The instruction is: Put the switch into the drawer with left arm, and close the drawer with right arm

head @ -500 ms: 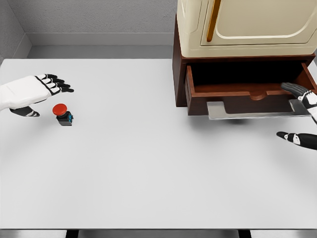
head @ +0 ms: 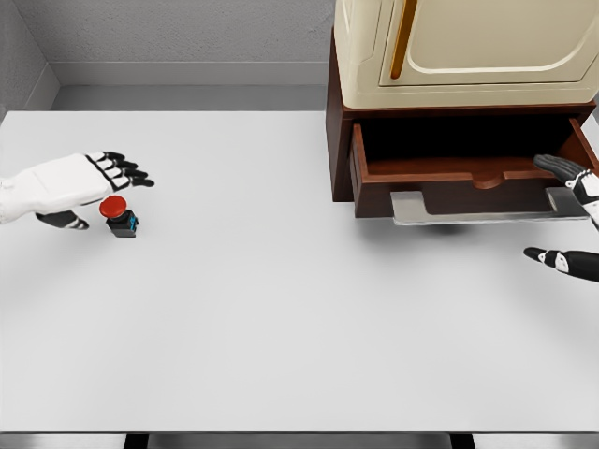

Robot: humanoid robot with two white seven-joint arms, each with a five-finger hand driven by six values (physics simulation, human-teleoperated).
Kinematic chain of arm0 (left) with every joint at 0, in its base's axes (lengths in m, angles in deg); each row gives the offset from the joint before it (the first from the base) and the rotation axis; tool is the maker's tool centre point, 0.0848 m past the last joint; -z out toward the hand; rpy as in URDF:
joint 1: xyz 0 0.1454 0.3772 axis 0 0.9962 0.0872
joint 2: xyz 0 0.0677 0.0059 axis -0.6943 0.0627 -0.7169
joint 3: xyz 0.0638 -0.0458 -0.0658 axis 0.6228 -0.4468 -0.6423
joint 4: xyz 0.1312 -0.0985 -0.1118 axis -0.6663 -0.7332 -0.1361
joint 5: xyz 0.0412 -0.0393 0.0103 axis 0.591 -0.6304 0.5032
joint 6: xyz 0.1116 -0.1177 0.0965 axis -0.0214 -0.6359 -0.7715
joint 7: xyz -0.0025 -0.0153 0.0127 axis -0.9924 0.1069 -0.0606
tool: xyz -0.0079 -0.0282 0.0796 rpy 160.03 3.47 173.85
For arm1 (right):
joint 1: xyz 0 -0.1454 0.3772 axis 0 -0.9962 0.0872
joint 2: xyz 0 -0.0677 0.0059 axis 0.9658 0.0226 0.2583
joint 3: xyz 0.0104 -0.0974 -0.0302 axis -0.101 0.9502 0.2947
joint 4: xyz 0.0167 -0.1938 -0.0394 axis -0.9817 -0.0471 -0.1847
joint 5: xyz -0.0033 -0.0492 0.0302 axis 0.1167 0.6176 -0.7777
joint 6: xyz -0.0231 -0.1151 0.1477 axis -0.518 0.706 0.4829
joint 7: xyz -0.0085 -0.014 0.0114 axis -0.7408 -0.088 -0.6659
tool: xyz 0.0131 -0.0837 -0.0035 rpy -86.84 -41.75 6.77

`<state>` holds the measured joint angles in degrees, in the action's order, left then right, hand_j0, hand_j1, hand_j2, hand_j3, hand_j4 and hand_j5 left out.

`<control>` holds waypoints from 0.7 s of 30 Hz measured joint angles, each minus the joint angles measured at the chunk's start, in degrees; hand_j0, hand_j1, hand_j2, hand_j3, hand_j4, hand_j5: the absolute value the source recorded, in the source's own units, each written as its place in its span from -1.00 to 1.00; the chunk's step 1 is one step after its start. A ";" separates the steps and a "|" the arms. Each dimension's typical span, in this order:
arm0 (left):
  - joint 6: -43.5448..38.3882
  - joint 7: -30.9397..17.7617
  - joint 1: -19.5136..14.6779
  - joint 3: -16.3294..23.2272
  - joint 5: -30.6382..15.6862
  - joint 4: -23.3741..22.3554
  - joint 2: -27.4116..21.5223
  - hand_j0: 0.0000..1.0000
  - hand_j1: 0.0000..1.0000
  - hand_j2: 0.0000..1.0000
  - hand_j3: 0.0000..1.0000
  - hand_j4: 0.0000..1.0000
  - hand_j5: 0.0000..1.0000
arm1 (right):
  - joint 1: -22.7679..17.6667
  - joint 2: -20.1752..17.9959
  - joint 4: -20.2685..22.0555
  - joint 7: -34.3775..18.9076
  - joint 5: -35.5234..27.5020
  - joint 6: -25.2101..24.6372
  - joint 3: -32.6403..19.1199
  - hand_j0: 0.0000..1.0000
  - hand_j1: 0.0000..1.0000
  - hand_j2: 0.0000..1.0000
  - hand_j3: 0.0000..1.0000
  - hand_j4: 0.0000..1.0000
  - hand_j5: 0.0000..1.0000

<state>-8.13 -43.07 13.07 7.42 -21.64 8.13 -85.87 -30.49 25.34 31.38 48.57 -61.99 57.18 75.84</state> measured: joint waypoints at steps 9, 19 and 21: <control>0.00 0.00 -0.97 1.36 1.27 -0.47 0.90 0.75 0.75 0.75 0.75 0.75 0.75 | 0.00 0.08 -0.01 0.00 -0.01 0.00 0.03 1.00 1.00 1.00 1.00 1.00 1.00; 0.00 0.00 -0.97 1.98 3.37 -0.75 1.02 0.55 0.55 0.55 0.55 0.55 0.55 | 0.00 -0.01 -0.01 0.01 -0.02 0.00 0.02 1.00 1.00 1.00 1.00 1.00 1.00; 0.00 0.00 -0.97 2.07 3.50 -0.75 1.03 0.54 0.54 0.54 0.54 0.54 0.54 | 0.00 -0.07 -0.01 0.01 -0.01 0.00 0.01 1.00 1.00 1.00 1.00 1.00 1.00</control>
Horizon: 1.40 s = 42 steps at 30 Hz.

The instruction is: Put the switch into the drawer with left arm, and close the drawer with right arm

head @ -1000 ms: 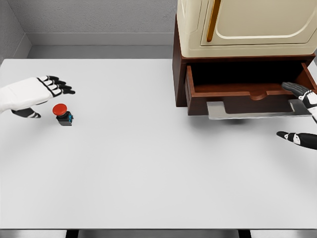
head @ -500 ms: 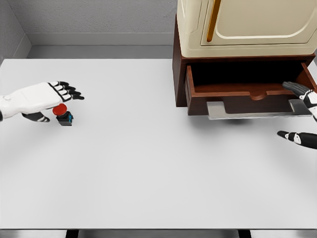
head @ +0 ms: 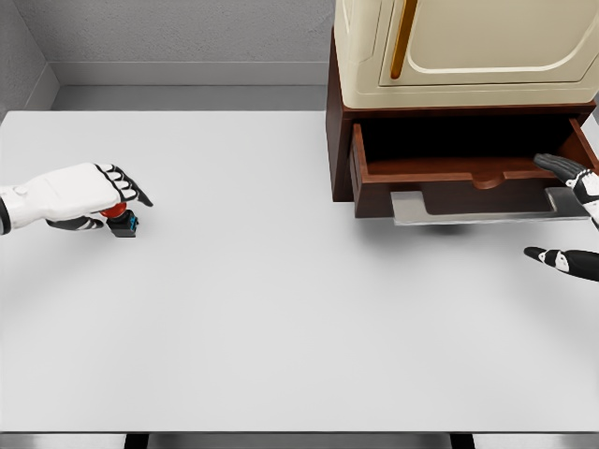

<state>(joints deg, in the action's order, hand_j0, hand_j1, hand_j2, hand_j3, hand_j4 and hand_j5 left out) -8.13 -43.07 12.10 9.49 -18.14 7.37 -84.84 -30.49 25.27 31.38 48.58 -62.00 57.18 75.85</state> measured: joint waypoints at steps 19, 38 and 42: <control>-0.01 -1.07 -0.61 0.53 0.16 -0.36 0.08 -0.17 -0.17 -0.17 -0.17 -0.17 -0.17 | -0.09 -0.15 0.00 0.08 0.00 0.00 -0.04 1.00 1.00 1.00 1.00 1.00 1.00; 0.00 -1.24 -4.75 0.90 0.12 0.17 2.09 -0.15 -0.15 -0.15 -0.15 -0.15 -0.15 | -0.18 -0.17 0.00 0.08 0.00 0.00 -0.13 1.00 1.00 1.00 1.00 1.00 1.00; 0.01 -1.26 -5.98 1.02 0.15 0.32 2.54 -0.15 -0.15 -0.15 -0.15 -0.15 -0.15 | -0.18 -0.16 0.00 0.08 0.00 0.00 -0.13 1.00 1.00 1.00 1.00 1.00 1.00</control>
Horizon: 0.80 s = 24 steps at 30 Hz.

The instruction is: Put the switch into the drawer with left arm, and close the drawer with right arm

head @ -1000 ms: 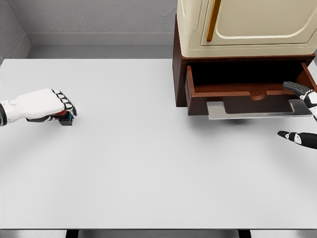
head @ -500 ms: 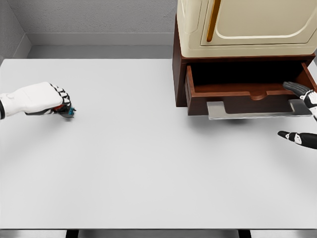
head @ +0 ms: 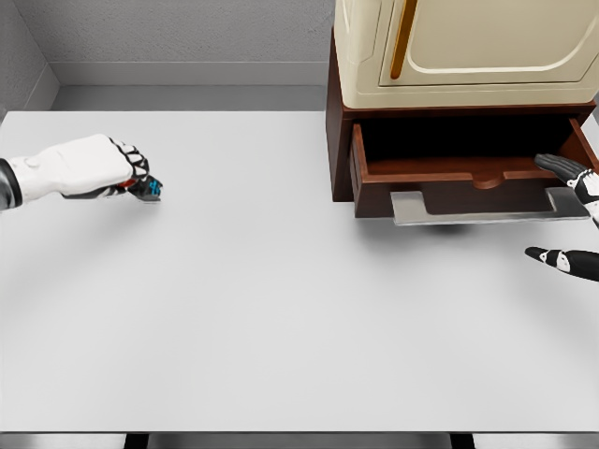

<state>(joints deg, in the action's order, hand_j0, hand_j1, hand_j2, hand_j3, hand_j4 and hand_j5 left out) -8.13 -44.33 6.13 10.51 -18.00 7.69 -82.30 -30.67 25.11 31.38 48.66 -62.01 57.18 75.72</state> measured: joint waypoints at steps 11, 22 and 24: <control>0.00 0.01 -5.36 3.16 -0.01 0.11 3.66 -0.15 -0.15 -0.15 -0.15 -0.15 -0.15 | 0.00 0.09 0.00 0.02 0.00 0.00 0.00 1.00 1.00 1.00 1.00 1.00 1.00; 0.01 -0.14 -9.23 5.04 0.00 0.11 6.97 -0.15 -0.15 -0.15 -0.15 -0.15 -0.15 | 0.00 0.17 0.00 0.03 0.00 0.00 0.00 1.00 1.00 1.00 1.00 1.00 1.00; 0.02 -0.34 -10.46 5.48 0.04 0.10 7.81 -0.15 -0.15 -0.15 -0.15 -0.15 -0.15 | 0.00 0.17 0.00 0.04 0.00 0.00 0.00 1.00 1.00 1.00 1.00 1.00 1.00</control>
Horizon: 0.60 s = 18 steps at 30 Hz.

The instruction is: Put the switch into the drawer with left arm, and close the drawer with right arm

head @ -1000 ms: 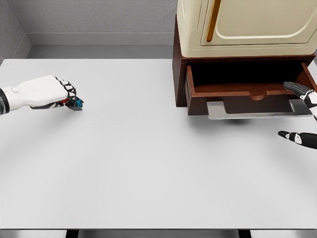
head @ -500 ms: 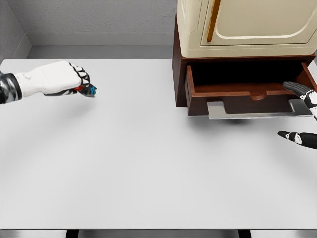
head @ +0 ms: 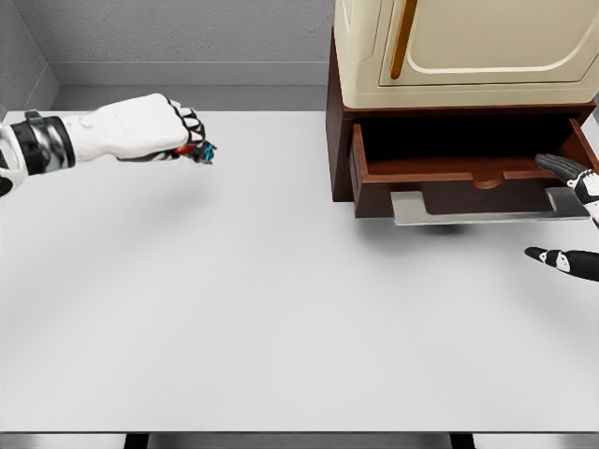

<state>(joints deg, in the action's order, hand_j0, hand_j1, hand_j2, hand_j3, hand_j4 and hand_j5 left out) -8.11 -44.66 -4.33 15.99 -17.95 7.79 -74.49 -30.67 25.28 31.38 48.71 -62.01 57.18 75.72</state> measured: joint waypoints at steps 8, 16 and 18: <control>0.00 -0.44 -2.46 1.07 0.00 -0.03 2.68 -0.15 -0.15 -0.15 -0.15 -0.15 -0.15 | 0.00 -0.07 0.00 0.01 -0.01 0.00 0.00 1.00 1.00 1.00 1.00 1.00 1.00; 0.00 -0.46 -5.01 2.77 -0.10 0.02 5.60 -0.15 -0.15 -0.15 -0.15 -0.15 -0.15 | 0.00 -0.08 0.00 0.04 -0.04 0.00 0.00 1.00 1.00 1.00 1.00 1.00 1.00; -0.01 -0.44 -5.45 3.23 -0.14 0.02 6.41 -0.15 -0.15 -0.15 -0.15 -0.15 -0.15 | 0.00 -0.08 0.00 0.04 -0.03 0.00 0.00 1.00 1.00 1.00 1.00 1.00 1.00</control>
<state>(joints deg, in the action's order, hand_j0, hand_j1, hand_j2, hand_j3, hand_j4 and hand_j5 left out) -8.12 -45.10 -9.78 19.21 -18.09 7.81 -68.08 -30.67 25.20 31.38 48.74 -62.04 57.18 75.72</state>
